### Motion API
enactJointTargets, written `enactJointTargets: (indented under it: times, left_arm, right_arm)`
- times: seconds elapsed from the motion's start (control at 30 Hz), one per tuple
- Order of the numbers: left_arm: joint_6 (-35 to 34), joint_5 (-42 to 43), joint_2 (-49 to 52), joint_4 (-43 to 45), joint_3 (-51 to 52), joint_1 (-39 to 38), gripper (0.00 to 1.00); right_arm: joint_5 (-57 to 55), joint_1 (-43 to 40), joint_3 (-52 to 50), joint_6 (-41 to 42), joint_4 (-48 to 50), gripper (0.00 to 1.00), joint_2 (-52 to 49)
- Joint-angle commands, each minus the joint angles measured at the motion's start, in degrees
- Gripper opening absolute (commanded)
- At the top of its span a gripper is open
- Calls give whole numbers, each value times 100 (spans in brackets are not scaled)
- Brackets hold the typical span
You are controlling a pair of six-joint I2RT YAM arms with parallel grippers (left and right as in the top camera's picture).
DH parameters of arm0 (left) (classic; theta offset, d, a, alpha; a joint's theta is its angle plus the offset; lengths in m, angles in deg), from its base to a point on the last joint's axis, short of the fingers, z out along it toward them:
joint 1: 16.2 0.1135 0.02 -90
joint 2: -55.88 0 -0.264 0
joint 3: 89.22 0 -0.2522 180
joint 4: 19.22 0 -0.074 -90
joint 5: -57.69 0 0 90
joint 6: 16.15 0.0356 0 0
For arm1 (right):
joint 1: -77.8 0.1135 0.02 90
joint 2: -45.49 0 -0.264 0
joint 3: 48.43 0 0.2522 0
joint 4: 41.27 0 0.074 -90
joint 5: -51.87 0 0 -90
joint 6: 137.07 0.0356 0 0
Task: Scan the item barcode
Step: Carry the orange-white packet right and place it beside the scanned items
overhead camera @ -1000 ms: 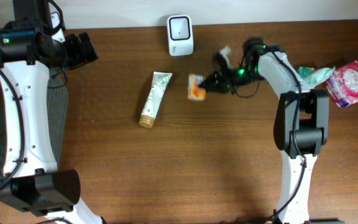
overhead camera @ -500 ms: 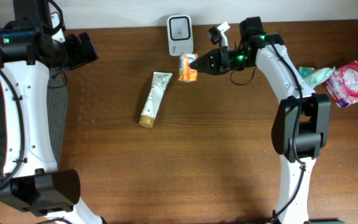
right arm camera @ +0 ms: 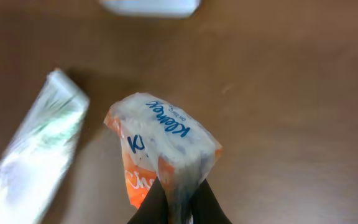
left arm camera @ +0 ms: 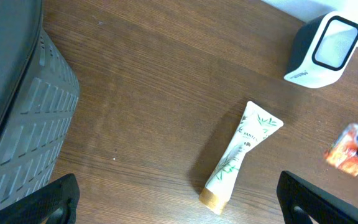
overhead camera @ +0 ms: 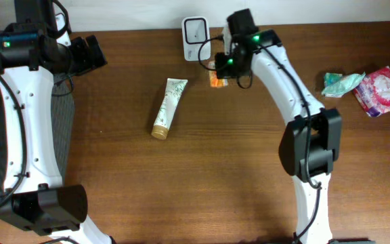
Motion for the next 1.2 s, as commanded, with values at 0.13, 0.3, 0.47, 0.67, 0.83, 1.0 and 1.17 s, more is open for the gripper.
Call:
enactJointTargets:
  times: [0.13, 0.3, 0.47, 0.67, 0.83, 1.0, 1.17]
  left_arm:
    - [9, -20, -24, 11, -52, 20, 99]
    - [11, -22, -24, 11, -52, 20, 99]
    - [9, -22, -24, 11, -52, 20, 99]
    - [11, -20, -24, 11, -52, 20, 99]
    - [9, -20, -24, 11, -52, 20, 99]
    - [9, -20, -24, 11, -52, 20, 99]
    - [9, -20, -24, 11, -52, 20, 99]
  right_arm:
    - [-1906, 507, 111, -1810, 2597, 4, 76]
    - [-1906, 507, 107, -2702, 3661, 4, -415]
    - [-1893, 507, 109, -2881, 4004, 4, -809]
    - [-3305, -35, 140, -1504, 3388, 4, -68]
    - [-3832, -1432, 140, -872, 944, 4, 380]
    - [-3847, -2782, 107, -310, -782, 4, 376]
    - [-2568, -3836, 107, 96, -1434, 10, 376]
